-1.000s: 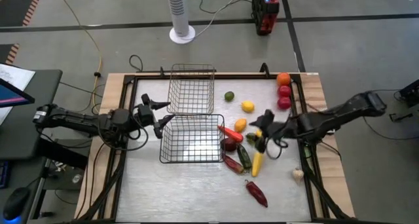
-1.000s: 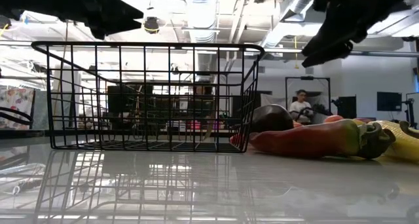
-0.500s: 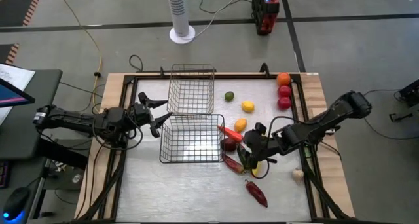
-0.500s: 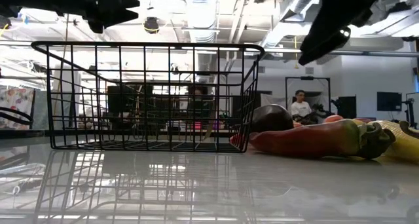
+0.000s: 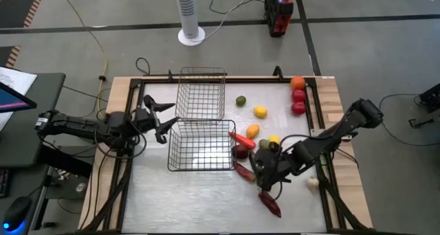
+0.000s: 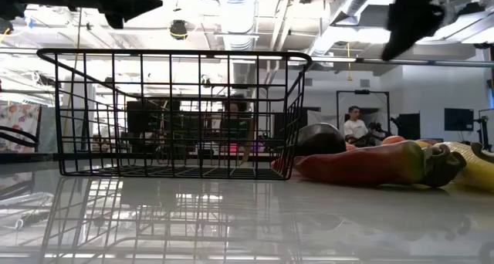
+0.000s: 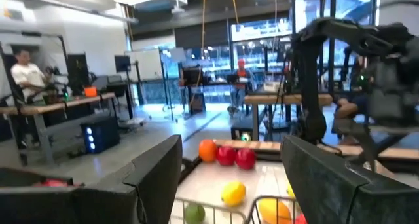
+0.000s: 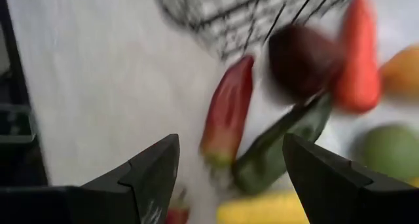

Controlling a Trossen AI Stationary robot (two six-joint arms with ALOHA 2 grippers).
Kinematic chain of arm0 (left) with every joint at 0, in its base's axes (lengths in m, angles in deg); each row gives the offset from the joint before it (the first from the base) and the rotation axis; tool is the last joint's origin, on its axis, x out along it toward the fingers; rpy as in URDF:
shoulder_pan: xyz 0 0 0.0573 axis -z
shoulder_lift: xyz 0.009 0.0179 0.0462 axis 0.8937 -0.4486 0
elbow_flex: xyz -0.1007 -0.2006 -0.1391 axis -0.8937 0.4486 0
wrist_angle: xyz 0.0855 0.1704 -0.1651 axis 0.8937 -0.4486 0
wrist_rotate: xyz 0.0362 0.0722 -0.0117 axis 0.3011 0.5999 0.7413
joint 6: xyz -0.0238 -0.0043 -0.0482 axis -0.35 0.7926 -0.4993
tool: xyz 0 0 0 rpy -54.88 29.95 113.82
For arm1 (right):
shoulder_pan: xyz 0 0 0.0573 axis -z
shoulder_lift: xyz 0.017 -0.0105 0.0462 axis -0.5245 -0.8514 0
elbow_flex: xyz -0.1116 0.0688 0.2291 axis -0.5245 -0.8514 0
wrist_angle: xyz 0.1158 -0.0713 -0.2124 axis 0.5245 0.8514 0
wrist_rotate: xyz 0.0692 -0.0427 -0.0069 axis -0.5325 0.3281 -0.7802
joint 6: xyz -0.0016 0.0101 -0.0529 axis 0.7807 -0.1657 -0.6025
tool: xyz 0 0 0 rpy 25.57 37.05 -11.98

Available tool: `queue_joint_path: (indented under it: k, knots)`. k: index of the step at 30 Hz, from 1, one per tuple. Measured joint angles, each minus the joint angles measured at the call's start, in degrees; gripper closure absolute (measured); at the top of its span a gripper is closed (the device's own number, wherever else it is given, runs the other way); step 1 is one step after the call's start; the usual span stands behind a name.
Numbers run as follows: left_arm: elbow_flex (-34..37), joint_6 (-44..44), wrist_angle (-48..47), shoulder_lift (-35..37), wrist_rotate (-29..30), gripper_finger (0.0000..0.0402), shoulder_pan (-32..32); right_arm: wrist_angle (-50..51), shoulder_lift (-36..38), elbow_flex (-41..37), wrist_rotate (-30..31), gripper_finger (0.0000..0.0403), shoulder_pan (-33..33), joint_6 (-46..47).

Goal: Sort produce into baskets
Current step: Put the bottom red chili pepper into the black wire basket

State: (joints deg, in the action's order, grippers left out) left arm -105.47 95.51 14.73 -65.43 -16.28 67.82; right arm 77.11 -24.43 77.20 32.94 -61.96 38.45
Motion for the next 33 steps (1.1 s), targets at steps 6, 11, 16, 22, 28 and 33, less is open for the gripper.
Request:
queue_joint_path:
  k: [6,11,16,22,28,33]
  knots:
    - [0.0,2.8,3.6,0.4,0.1,0.0152,0.0,1.7,-4.6,2.2,-7.3,0.0102,-1.9,5.6]
    - [0.0,4.7,5.0,0.4,0.2,0.0152,0.0,3.4,-8.6,3.7,-12.5,0.0102,-3.0,13.5]
    - [0.0,6.0,5.8,0.4,0.6,0.0152,0.0,9.7,-13.1,5.9,-20.4,0.0102,-3.9,25.1]
    - [0.0,6.0,6.5,0.4,0.6,0.0152,0.0,10.2,-17.7,10.5,-26.2,0.0102,-5.8,31.7]
    - [0.0,6.0,7.3,0.4,0.2,0.0152,0.0,14.7,-23.2,17.5,-22.9,0.0102,-7.3,34.3]
    - [0.0,6.9,7.3,0.4,0.2,0.0152,0.0,22.1,-29.5,22.0,-22.9,0.0102,-8.5,33.6]
